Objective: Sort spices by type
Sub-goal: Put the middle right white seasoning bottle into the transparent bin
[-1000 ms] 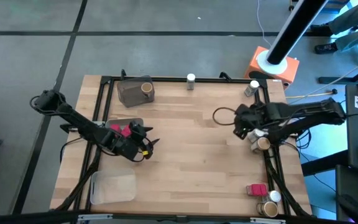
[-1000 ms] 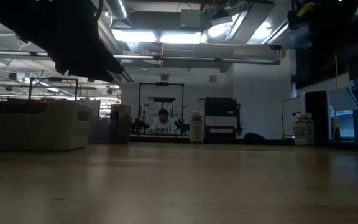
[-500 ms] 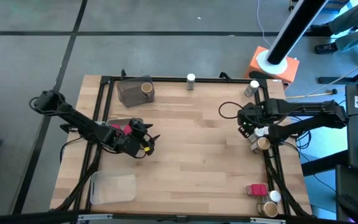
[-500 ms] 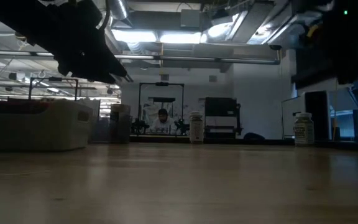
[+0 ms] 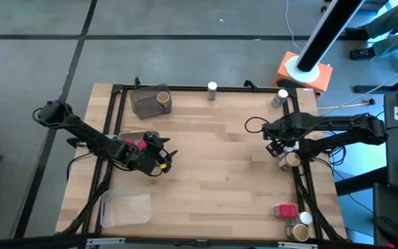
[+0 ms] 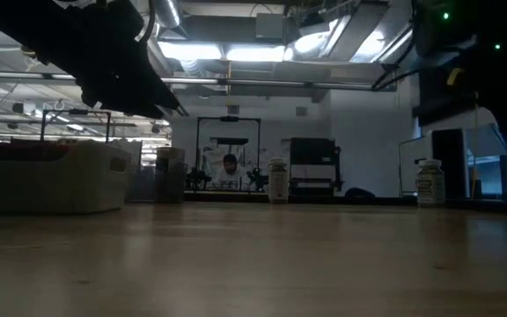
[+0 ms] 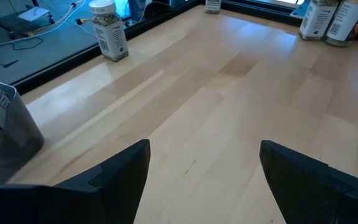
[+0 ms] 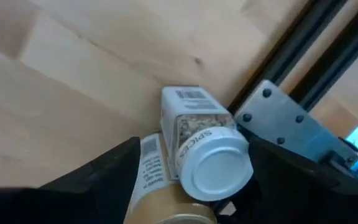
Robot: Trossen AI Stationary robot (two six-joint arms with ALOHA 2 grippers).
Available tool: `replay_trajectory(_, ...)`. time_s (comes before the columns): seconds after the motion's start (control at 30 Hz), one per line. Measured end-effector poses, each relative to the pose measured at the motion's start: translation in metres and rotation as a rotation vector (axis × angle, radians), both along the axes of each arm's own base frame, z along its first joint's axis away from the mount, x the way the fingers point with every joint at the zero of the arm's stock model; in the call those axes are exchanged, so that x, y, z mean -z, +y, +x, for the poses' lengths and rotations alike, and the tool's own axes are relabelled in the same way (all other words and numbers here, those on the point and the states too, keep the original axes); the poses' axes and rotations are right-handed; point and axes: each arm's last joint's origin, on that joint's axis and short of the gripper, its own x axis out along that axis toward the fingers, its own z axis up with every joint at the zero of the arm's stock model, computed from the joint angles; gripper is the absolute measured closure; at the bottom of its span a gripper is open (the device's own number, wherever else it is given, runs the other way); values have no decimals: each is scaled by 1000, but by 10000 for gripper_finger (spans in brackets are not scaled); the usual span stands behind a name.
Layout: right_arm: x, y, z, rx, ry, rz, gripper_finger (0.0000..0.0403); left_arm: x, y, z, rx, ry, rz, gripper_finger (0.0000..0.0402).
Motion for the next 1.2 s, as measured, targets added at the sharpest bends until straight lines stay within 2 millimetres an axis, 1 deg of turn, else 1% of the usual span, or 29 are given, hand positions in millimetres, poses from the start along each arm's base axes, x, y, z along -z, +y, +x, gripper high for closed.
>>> replay_trajectory(0.1,7,0,0,-2,64,-6,102,0,0,0,1,4,3,108)
replay_trajectory(0.33,14,-1,9,-12,146,-1,103,1,0,0,3,6,6,108)
replay_trajectory(0.47,13,-2,13,-16,167,-10,103,1,0,0,3,6,6,108)
replay_trajectory(0.77,2,-3,20,-27,104,-30,103,1,0,0,7,12,13,108)
replay_trajectory(0.9,1,-3,20,-22,107,-33,103,1,0,0,7,14,15,108)
replay_trajectory(1.03,0,-2,16,5,152,-31,103,2,0,-1,8,25,20,108)
replay_trajectory(1.2,2,-1,16,24,157,19,103,2,1,-2,6,32,21,108)
